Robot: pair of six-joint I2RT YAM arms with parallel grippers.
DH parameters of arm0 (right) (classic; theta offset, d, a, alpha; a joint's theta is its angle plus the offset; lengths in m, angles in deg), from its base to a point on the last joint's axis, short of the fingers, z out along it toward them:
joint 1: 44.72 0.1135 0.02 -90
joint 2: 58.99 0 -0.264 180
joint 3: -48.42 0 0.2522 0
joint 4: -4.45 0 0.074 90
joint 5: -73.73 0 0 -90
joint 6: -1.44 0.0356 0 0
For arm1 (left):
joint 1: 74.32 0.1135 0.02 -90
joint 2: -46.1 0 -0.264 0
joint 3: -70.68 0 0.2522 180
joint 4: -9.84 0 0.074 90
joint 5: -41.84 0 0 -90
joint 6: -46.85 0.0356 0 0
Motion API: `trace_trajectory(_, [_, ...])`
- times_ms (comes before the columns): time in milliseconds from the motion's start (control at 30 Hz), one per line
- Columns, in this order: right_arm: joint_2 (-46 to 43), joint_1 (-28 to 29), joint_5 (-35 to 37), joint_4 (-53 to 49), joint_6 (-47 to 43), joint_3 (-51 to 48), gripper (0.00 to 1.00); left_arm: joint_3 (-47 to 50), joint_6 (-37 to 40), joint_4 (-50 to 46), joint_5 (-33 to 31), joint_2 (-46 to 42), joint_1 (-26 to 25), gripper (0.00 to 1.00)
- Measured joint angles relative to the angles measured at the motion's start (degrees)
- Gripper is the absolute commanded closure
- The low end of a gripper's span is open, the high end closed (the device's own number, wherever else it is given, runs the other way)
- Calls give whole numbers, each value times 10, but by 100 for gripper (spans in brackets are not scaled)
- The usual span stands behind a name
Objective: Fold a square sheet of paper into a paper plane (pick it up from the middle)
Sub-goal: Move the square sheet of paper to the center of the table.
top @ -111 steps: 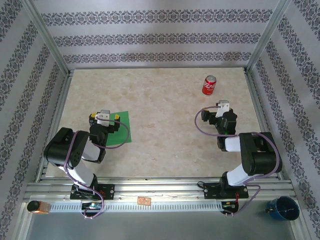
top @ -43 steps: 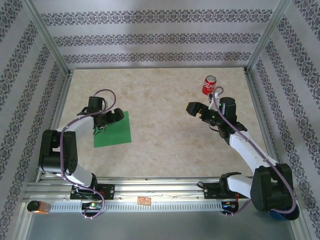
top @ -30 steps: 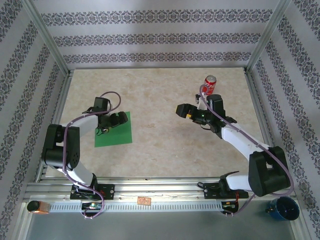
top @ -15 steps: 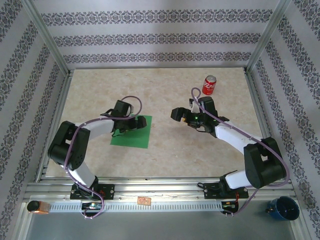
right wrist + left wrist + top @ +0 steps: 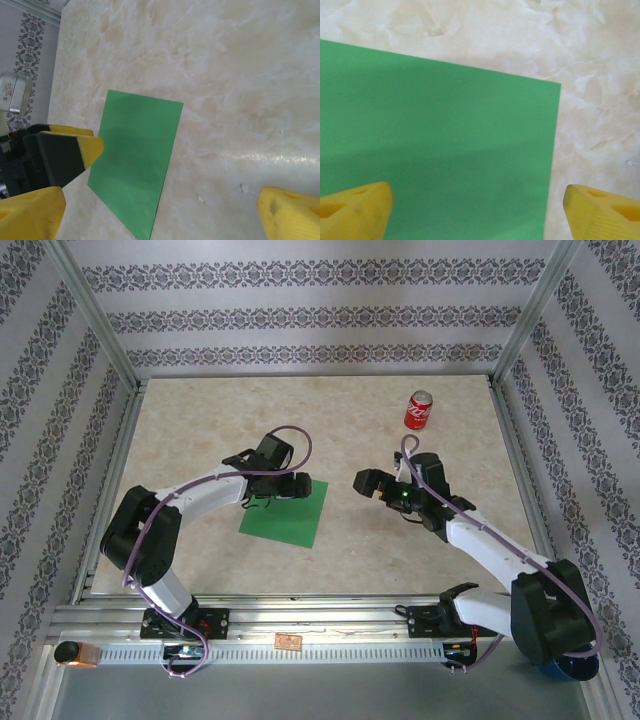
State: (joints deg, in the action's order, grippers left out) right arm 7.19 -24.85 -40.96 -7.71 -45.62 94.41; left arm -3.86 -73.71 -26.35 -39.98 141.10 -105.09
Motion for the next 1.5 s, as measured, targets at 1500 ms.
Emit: trace_trajectory(1500, [-34,32,75,-178,-21,1,2,-158,19,-97,-63,107,-89,14])
